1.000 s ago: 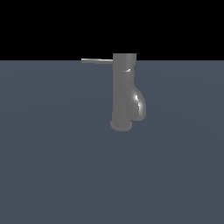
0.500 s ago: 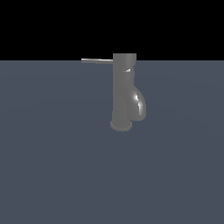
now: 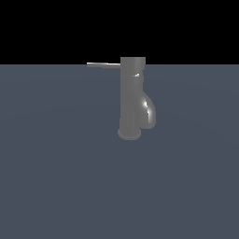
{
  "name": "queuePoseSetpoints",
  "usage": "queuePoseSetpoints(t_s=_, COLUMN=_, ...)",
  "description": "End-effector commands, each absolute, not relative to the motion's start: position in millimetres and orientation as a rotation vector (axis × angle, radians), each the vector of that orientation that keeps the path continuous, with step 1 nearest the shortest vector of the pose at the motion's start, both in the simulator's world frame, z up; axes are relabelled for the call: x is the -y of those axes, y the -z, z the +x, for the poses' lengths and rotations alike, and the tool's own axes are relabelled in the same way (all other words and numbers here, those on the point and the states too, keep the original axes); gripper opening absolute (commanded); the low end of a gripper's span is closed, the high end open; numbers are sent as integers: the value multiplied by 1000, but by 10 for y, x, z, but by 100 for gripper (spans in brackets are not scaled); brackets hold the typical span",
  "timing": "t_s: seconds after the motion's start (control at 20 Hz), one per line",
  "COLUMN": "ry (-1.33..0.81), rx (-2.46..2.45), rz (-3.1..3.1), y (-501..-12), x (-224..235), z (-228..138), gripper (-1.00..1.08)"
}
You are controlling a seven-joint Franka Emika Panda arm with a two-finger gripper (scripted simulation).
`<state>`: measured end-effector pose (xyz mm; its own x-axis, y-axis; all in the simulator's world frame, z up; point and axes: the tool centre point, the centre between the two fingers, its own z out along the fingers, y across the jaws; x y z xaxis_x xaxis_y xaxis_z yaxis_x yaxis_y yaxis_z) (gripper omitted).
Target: Turn on the faucet by rotating a designated handle.
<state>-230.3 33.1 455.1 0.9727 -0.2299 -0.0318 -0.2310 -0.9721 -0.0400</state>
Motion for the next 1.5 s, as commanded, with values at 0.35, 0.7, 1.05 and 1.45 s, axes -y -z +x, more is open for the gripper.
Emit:
queuePoseSetpoints(t_s=0.35, ry=-38, rx=-667, rz=-3029, y=-4276, x=-696, z=-1928, gripper=-100)
queuePoseSetpoints(t_s=0.7, ry=-34, rx=-892, rz=-2973, y=-4071, x=-913, z=-1599, gripper=-100)
queuePoseSetpoints(t_s=1.05, ry=-30, rx=-1112, rz=-2901, y=-3867, x=-1074, z=-1240, gripper=-100)
queuePoseSetpoints(t_s=1.45, ry=-25, rx=-1353, rz=-2801, y=-3637, x=-1181, z=-810, gripper=-100)
